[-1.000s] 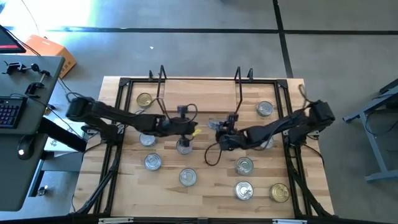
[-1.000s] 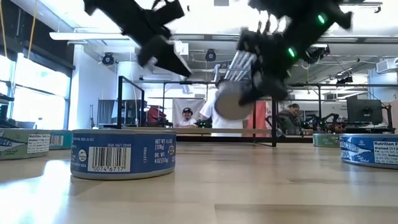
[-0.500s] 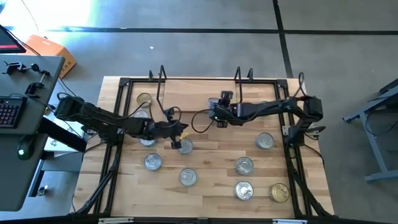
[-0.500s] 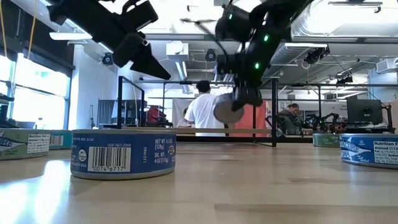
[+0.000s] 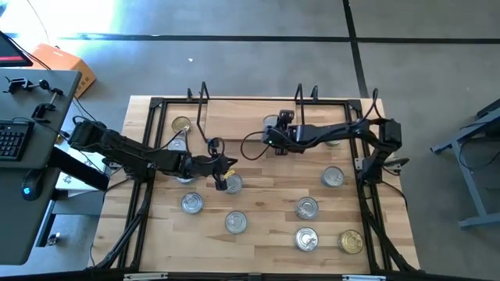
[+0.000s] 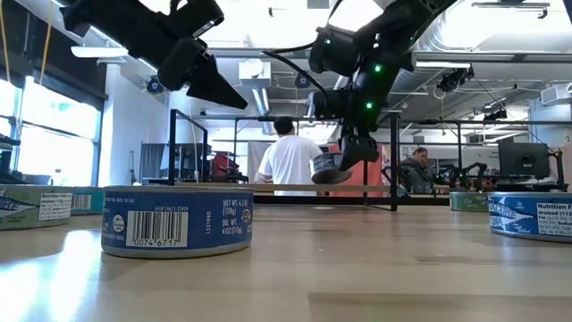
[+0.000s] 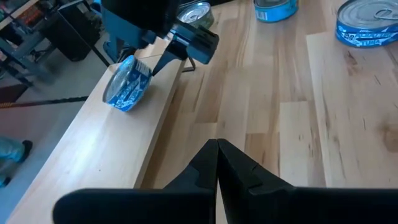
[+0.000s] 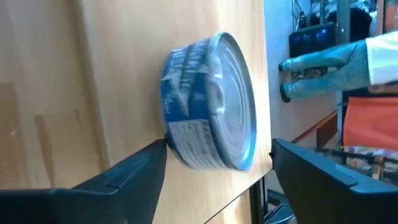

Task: Stack canned seafood by type on shelf
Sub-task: Put the dark blue tuna can on the shelf

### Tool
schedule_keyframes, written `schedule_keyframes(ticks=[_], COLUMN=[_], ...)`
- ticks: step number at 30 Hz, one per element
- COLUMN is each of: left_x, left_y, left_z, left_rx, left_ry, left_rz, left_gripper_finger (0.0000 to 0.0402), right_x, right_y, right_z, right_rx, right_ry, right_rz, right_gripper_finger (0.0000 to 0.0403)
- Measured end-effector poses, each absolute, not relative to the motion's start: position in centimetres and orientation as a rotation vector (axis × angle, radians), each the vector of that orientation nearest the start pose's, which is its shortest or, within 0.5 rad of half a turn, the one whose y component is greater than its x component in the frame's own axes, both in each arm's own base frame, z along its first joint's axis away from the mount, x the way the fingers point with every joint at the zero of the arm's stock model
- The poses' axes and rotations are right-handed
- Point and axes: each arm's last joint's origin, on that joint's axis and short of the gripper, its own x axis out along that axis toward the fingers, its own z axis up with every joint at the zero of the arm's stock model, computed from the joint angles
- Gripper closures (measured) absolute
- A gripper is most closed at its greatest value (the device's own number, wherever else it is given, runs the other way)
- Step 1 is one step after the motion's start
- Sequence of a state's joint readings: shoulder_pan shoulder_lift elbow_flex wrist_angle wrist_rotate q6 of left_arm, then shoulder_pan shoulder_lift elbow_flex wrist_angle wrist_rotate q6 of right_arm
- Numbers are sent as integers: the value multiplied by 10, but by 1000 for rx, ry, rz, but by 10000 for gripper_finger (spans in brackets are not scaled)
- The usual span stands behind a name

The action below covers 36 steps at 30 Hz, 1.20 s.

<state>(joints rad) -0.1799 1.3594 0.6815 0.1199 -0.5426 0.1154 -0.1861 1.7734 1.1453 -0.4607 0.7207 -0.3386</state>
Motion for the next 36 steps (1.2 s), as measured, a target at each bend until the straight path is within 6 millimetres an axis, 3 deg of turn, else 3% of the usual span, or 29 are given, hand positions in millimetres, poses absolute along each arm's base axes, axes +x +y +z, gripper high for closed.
schedule_keyframes(ticks=[7, 11, 16, 23, 30, 36], left_x=[270, 270, 271, 271, 271, 271], left_y=[-34, -34, -34, -34, -34, -34], left_z=[206, 206, 207, 207, 207, 207], left_rx=[306, 305, 303, 292, 286, 286], left_ry=[540, 536, 532, 531, 530, 530], left_rz=[324, 324, 325, 320, 320, 321], left_gripper_finger=[401, 401, 401, 401, 401, 401], right_x=[335, 345, 356, 349, 341, 332], right_y=[-85, -89, -114, -153, -171, -183], right_z=[202, 219, 229, 204, 194, 192], right_rx=[-358, -187, -59, 74, 61, -28], right_ry=[1140, 1035, 937, 1020, 1082, 1142], right_rz=[-597, -529, -579, -573, -646, -759], right_gripper_finger=[123, 156, 247, 390, 377, 389])
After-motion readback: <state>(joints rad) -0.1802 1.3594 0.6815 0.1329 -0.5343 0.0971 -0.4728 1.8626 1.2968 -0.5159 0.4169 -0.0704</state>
